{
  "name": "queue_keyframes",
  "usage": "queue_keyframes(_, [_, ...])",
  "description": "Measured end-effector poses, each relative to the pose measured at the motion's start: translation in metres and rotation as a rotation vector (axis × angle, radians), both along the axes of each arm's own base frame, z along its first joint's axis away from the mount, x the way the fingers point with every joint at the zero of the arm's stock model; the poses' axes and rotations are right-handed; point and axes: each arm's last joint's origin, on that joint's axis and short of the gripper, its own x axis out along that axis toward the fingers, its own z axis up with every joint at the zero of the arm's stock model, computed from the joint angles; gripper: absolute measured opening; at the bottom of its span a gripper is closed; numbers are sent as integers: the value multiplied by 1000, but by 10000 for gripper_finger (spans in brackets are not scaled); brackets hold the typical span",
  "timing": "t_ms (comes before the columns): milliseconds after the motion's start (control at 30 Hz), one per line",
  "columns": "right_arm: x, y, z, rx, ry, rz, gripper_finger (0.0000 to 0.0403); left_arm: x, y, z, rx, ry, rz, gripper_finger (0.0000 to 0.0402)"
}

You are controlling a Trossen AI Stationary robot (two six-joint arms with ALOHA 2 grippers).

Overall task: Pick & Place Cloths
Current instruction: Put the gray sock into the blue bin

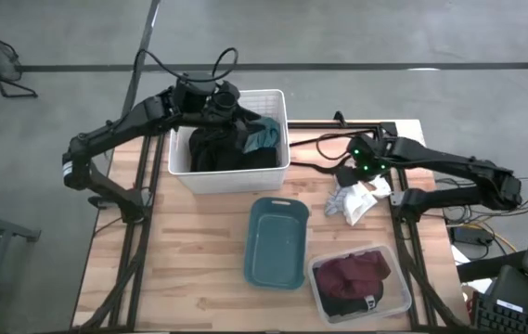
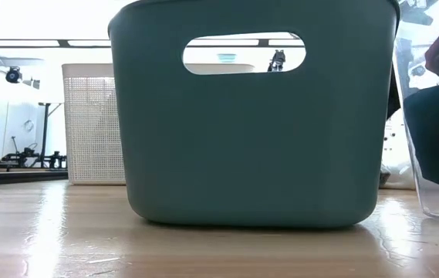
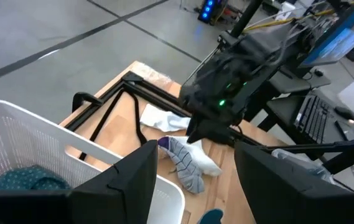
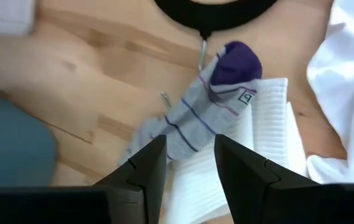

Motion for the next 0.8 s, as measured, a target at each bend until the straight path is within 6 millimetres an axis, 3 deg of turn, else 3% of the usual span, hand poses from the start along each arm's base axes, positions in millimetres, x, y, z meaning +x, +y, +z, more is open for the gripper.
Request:
queue_keyframes(267, [12,-7,-22,71,124,66,132,-14,-6,11,38,-37,-8,218])
queue_keyframes(800, [27,-15,-53,127,247,149,148,-18,-8,14,36,-50,-6,218])
